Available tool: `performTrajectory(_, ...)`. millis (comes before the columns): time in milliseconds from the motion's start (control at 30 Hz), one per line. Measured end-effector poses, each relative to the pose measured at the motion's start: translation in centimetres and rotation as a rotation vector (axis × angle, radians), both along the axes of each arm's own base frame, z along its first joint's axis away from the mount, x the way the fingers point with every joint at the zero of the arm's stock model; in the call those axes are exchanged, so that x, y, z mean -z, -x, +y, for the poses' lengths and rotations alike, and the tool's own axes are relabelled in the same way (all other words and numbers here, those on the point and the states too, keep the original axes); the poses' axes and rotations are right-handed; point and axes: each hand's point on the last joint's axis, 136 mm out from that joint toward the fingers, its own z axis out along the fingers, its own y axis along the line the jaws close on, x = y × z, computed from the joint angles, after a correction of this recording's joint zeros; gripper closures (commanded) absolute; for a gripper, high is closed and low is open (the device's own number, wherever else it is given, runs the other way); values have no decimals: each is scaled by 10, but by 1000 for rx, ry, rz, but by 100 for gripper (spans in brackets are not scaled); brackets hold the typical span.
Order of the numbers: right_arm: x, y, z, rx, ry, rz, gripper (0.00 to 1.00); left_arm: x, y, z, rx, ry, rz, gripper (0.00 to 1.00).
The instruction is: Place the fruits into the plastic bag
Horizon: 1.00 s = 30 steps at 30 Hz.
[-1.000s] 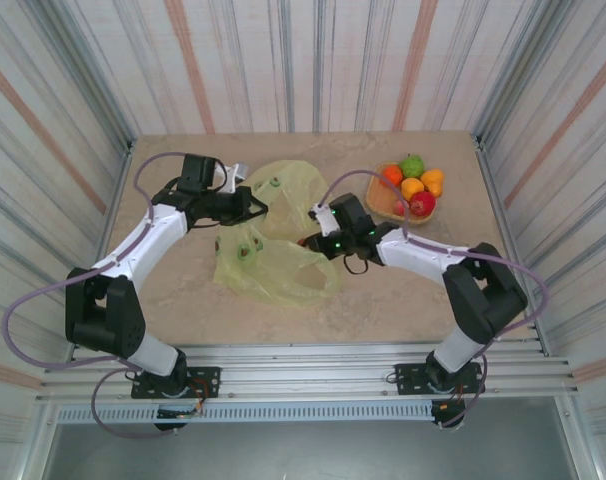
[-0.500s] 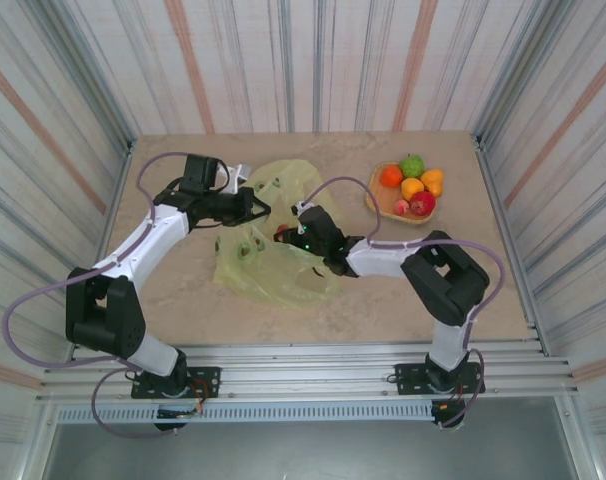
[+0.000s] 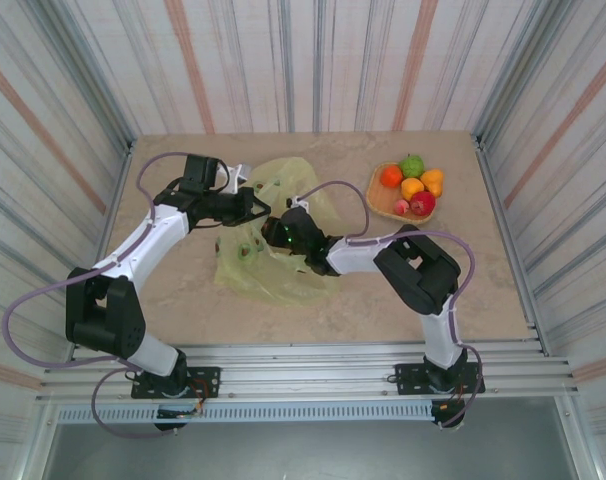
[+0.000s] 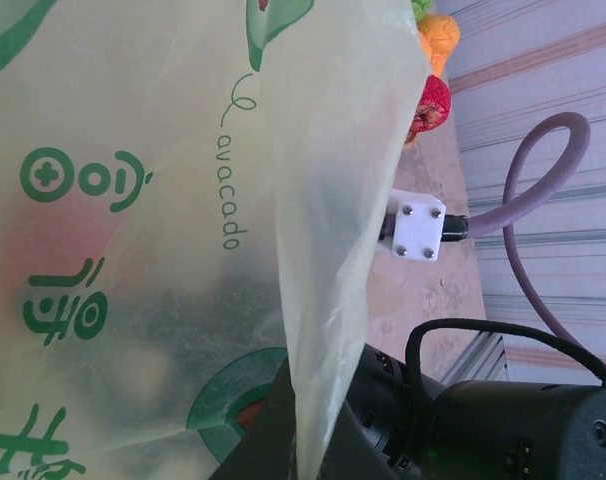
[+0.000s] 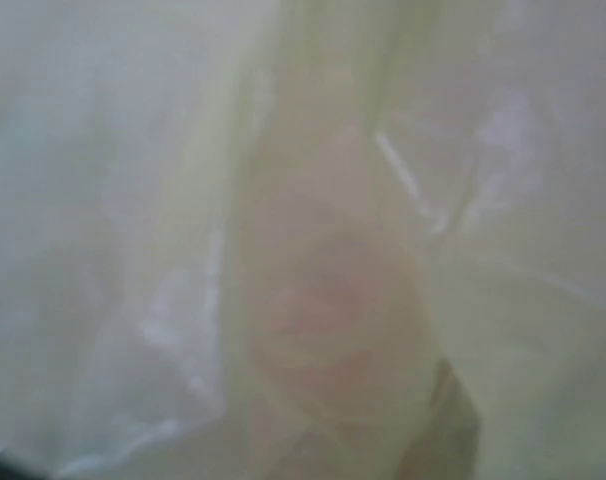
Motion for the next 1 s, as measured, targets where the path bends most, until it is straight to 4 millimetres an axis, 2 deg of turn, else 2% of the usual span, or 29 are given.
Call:
performTrajectory(200,-6,-4,2,-48,-50,11,22,0,0,0,0,0,0,100)
performTrajectory(300,-2,-5,-5,-56,-53,20,25,0,0,0,0,0,0,100)
performTrajectory(467,4,7,-21,-78,10,29,31,0,0,0,-1,-1,0,100)
performTrajectory(800,-37,40,-60,-143,170,-69,37,1,0,1,-4,-5,0,100)
performTrajectory(1000,-48,57,-93,-131,280,-114,37,1,0,1,-3,-5,1,100)
